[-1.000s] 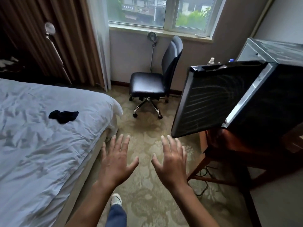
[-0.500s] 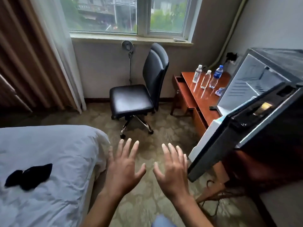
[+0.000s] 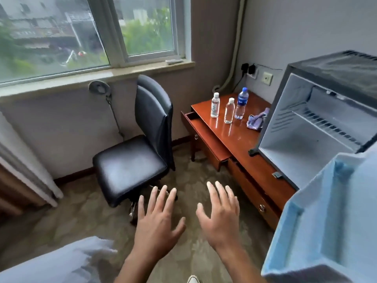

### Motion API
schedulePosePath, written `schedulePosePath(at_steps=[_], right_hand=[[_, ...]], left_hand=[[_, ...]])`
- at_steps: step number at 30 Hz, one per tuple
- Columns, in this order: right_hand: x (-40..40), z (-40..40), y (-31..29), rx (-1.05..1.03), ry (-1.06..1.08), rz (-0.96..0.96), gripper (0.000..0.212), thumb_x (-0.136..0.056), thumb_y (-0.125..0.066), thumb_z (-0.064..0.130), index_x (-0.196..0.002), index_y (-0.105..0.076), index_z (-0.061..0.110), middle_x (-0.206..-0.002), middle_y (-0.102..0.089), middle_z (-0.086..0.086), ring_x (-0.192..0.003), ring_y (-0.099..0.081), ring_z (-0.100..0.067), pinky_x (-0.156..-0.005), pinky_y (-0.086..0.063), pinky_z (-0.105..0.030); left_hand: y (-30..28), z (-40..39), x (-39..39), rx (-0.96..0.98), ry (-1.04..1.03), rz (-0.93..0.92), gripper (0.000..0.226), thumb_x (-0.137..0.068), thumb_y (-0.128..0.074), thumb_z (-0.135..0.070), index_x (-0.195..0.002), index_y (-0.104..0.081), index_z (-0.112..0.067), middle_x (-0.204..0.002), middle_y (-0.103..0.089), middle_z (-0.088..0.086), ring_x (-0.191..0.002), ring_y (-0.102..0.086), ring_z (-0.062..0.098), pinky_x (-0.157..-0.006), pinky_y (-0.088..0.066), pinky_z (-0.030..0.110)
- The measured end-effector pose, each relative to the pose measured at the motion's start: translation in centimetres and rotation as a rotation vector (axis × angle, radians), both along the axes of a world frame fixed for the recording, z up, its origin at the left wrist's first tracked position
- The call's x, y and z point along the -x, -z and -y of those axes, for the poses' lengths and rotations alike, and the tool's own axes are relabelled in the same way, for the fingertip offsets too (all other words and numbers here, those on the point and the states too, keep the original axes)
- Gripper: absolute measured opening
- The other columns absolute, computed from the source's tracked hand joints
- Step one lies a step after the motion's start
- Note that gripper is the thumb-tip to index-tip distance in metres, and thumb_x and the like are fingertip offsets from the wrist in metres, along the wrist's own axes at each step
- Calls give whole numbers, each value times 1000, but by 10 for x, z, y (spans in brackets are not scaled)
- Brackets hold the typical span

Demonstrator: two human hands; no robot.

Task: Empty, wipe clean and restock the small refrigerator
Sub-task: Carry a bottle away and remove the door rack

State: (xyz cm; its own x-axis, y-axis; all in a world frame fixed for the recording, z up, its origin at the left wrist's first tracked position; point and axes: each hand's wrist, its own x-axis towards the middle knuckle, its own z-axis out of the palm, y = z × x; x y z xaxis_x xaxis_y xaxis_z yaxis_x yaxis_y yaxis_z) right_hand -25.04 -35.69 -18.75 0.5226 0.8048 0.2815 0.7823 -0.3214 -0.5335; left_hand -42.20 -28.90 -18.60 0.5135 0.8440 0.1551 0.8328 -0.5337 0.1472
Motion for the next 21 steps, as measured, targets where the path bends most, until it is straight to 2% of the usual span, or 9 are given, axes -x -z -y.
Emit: schedulePosePath(at_steps=[5,10,15,18,21], right_hand=[[-29,-63,-4,25,147,11,64,-84,-61,44,-144,-55,22,-148,-54,-5,-140,-44,-32,-112,-40,-57],[-46,-100,4,93,287,5,64,-85,-52,49,-144,-55,24,-148,-55,-4,-139,-45,-31,-112,-41,-55],[-51,-149,11,138,425,-19,65,-87,-47,53,-147,-51,26,-152,-50,-3,-143,-40,-29,-115,-38,-52],[-51,-187,9,148,514,-67,66,-91,-52,51,-151,-45,27,-158,-43,-2,-148,-32,-26,-120,-33,-48],[-48,-224,2,195,559,-89,67,-95,-57,48,-156,-37,26,-163,-34,0,-153,-22,-23,-124,-24,-43]], left_hand=[[-1,-86,-39,22,122,-12,84,-85,-42,-68,-157,-36,-27,-163,-36,2,-155,-22,25,-123,-12,56],[1,-153,-76,54,255,12,83,-87,-36,-69,-160,-29,-29,-166,-29,-1,-157,-13,22,-126,-8,56],[8,-226,-108,69,415,17,83,-85,-38,-68,-157,-36,-26,-163,-36,1,-155,-21,25,-124,-14,59],[5,-275,-125,55,538,15,85,-85,-38,-70,-158,-34,-26,-164,-35,1,-156,-20,26,-124,-8,57],[-4,-322,-140,59,610,-1,87,-87,-32,-71,-161,-25,-27,-168,-24,1,-158,-10,25,-126,-2,55]])
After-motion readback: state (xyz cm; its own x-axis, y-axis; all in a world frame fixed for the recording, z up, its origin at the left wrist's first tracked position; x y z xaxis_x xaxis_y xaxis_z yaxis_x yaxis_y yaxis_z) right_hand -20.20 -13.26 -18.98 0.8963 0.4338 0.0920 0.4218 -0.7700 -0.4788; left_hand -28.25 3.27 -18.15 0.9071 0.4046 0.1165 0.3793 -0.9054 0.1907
